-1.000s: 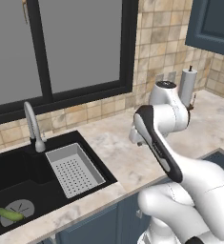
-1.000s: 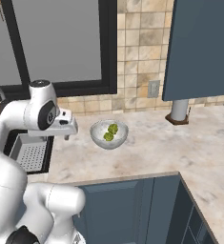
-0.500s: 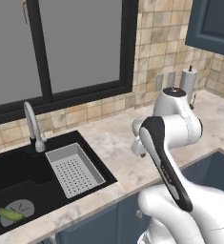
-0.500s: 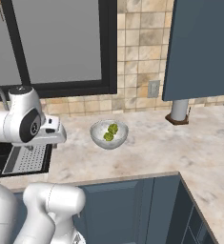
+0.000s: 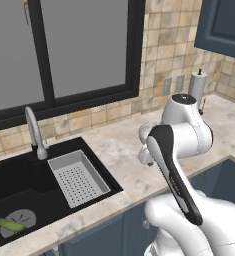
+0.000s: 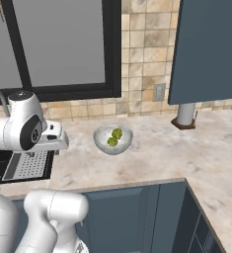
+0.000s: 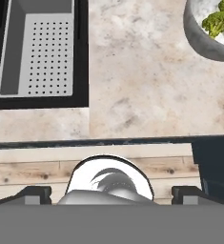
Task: Pick the broccolis from the cabinet and place them in one bowl. Pick the cucumber from the sink and place it in the other bowl.
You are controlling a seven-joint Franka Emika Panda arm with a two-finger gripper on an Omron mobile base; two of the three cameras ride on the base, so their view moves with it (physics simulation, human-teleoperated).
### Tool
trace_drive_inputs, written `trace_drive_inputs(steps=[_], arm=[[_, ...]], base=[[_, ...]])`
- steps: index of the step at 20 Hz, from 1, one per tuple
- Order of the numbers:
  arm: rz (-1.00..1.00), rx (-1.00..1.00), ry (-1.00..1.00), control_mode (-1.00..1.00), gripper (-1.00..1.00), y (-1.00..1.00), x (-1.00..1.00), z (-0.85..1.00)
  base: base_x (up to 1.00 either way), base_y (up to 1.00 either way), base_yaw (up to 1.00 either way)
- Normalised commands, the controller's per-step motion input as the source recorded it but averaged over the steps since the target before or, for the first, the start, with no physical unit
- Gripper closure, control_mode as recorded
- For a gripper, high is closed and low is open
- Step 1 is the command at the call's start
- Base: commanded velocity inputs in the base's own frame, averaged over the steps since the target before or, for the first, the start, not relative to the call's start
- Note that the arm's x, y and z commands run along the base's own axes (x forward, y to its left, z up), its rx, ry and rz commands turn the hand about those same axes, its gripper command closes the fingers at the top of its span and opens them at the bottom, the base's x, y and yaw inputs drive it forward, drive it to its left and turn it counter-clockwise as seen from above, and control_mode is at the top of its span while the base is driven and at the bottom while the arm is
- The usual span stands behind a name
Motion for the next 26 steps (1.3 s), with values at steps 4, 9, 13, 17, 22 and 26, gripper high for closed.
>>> trace_drive_inputs(steps=[4,9,13,17,22,26], arm=[[0.00,0.00,0.00,1.00,-1.00,0.00,0.00,0.00],[0.00,0.00,0.00,1.00,-1.00,0.00,0.00,0.00],[0.00,0.00,0.00,1.00,-1.00,0.00,0.00,0.00],[0.00,0.00,0.00,1.00,-1.00,0.00,0.00,0.00],[0.00,0.00,0.00,1.00,-1.00,0.00,0.00,0.00],[0.00,0.00,0.00,1.00,-1.00,0.00,0.00,0.00]], base=[[0.00,0.00,0.00],[-0.61,0.63,0.07],[-0.39,0.85,0.12],[-0.22,0.77,0.13],[-0.12,0.71,0.16],[0.17,0.28,0.18]])
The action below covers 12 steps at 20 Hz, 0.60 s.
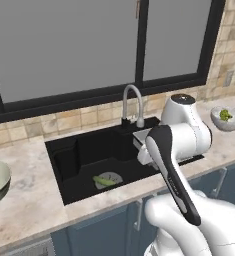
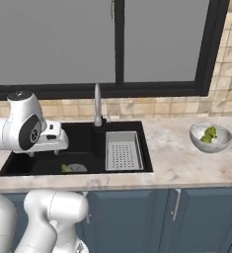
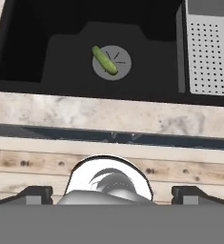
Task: Pick the broccolis from the cabinet and place them in one bowl. Pick the cucumber from the sink and place it in the other bowl.
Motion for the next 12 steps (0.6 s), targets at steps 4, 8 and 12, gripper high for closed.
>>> trace_drive_inputs(steps=[4,8,12], arm=[[0.00,0.00,0.00,1.00,-1.00,0.00,0.00,0.00],[0.00,0.00,0.00,1.00,-1.00,0.00,0.00,0.00],[0.00,0.00,0.00,1.00,-1.00,0.00,0.00,0.00]], base=[[0.14,0.16,0.21],[0.04,0.43,0.27],[0.10,0.24,0.14]])
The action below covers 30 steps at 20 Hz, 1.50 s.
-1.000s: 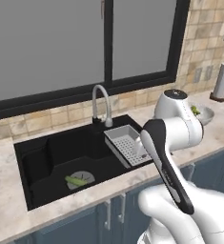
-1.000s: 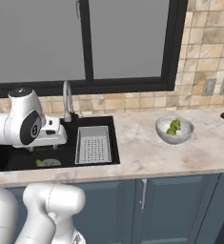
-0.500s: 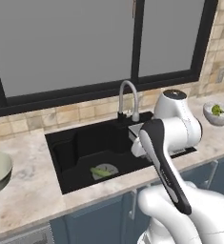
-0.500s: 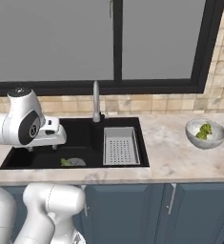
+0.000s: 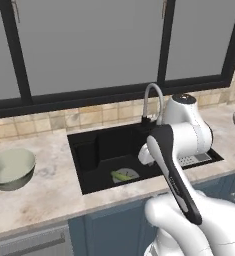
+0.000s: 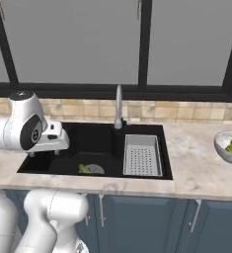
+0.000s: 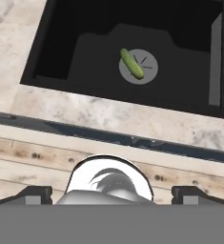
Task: Pick the broccolis from the cabinet and place them in one bowl. Pick the cucumber from the sink and place it in the other bowl.
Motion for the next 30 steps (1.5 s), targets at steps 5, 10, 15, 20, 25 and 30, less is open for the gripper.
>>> trace_drive_inputs(steps=[5,10,15,20,25,30], arm=[[0.00,0.00,0.00,1.00,-1.00,0.00,0.00,0.00],[0.00,0.00,0.00,1.00,-1.00,0.00,0.00,0.00],[0.00,0.00,0.00,1.00,-1.00,0.00,0.00,0.00],[0.00,0.00,0.00,1.00,-1.00,0.00,0.00,0.00],[0.00,0.00,0.02,-1.00,-1.00,0.04,0.12,0.00],[0.00,0.00,0.00,-1.00,-1.00,0.00,0.02,0.00]], base=[[0.40,0.18,0.00],[0.76,0.35,-0.09],[0.50,0.44,-0.17],[0.29,0.36,-0.13],[0.03,0.04,-0.01],[0.00,0.00,0.00]])
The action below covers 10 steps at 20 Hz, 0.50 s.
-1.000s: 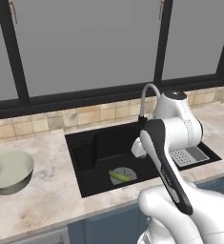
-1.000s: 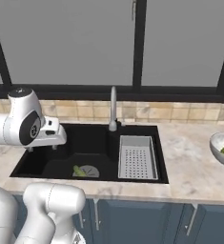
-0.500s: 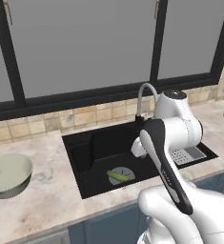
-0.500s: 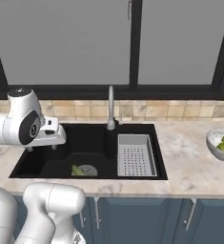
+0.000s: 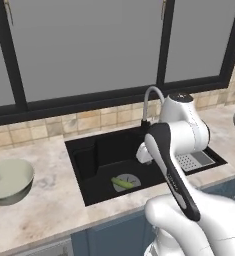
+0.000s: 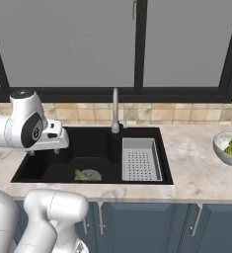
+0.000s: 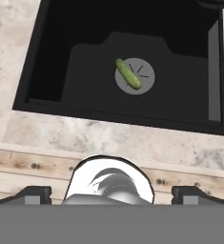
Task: Pick the broccolis from the cabinet and place them in one bowl. Pick the cucumber from the sink and place it in the other bowl.
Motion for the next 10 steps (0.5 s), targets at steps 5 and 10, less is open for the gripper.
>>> trace_drive_inputs(steps=[5,10], arm=[[0.00,0.00,0.00,-1.00,-1.00,0.00,0.10,0.00],[-0.02,0.00,0.00,-1.00,-1.00,0.00,0.85,-0.04]], base=[[0.00,0.00,0.00],[0.00,0.00,0.00]])
